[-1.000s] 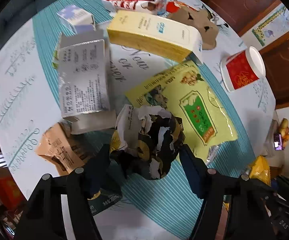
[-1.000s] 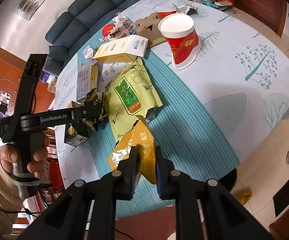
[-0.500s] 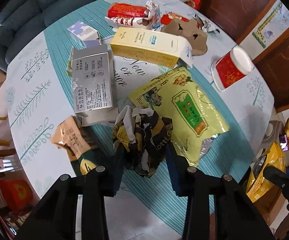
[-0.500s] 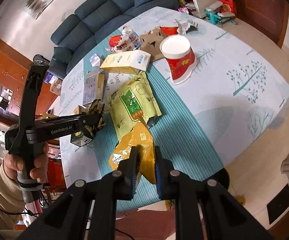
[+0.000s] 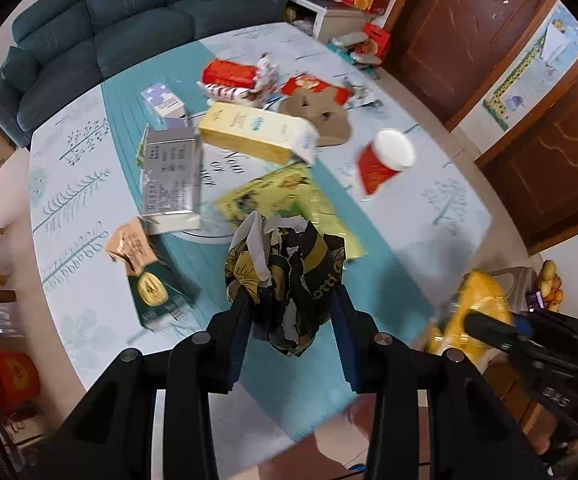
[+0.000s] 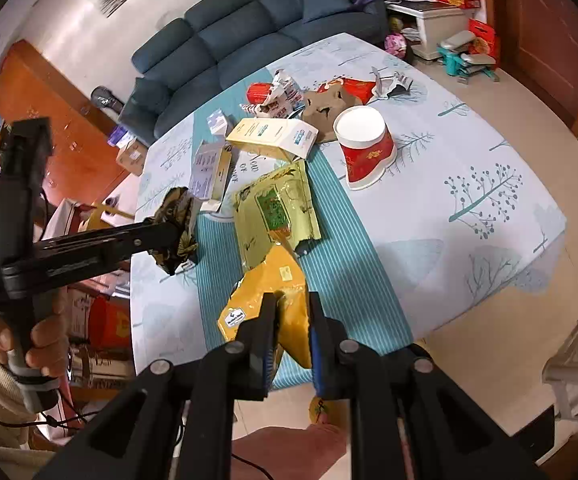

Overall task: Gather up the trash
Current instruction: 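Grasp the black-and-gold wrapper with the left tool while the right holds the chip bag, then carry both items down over the black trash bin with both tools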

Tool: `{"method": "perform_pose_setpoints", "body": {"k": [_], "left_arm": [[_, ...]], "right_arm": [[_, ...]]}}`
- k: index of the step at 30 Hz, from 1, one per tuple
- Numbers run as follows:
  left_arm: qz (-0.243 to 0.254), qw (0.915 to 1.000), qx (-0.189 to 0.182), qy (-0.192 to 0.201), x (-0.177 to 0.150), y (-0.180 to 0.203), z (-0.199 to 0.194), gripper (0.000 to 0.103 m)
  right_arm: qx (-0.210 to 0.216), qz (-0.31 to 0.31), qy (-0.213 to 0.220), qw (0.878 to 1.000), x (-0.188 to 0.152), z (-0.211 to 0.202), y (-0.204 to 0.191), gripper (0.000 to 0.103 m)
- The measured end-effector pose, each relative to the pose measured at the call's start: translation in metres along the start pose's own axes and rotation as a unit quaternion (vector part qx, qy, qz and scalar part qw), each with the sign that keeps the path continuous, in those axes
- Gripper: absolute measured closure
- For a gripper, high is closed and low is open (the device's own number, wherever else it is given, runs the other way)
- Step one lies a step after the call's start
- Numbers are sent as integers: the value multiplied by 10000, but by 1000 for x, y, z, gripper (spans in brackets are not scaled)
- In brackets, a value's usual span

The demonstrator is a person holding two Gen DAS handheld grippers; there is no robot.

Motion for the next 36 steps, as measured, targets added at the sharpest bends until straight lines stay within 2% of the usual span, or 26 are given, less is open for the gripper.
{"method": "perform_pose_setpoints", "body": {"k": [7,11,15,19,23,27,30,36], "left_arm": [[-393,9991,16,174,-31,52,-19,66],[-846,9960,125,245,-58,91,-23,66],[-1299,9911,254,171,-90,132,-15,66],[-1512,9878,375,2,-122,164,3,66],[-1537,9860,552,-327,-148,191,32,66],[-1457,9853,738,-493,-171,208,66,66],[-1383,9852,871,-521,-185,212,98,65],[-1494,9819,959,-654,-225,199,197,63]], "right_arm": [[276,-450,-218,9984,-9,-13,27,89],[441,-866,-451,9942,-18,-24,52,89],[615,-1182,-650,9889,-32,-35,89,89],[670,-1342,-806,9854,-49,-37,123,89],[627,-1312,-962,9847,-69,-28,153,89],[527,-1190,-1143,9849,-91,-8,177,89],[335,-1181,-1230,9848,-111,19,192,89],[-32,-1267,-1379,9823,-160,105,218,89]]}}
Point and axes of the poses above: each gripper's, at about its wrist camera, not at the fingertips, and z roughly the way its jaws point, y to its right, x to its top, the point moved 2 cm from there along z, roughly the way its jaws point, and after that the axes turned 2 degrees about x, right-handed, at the moved point
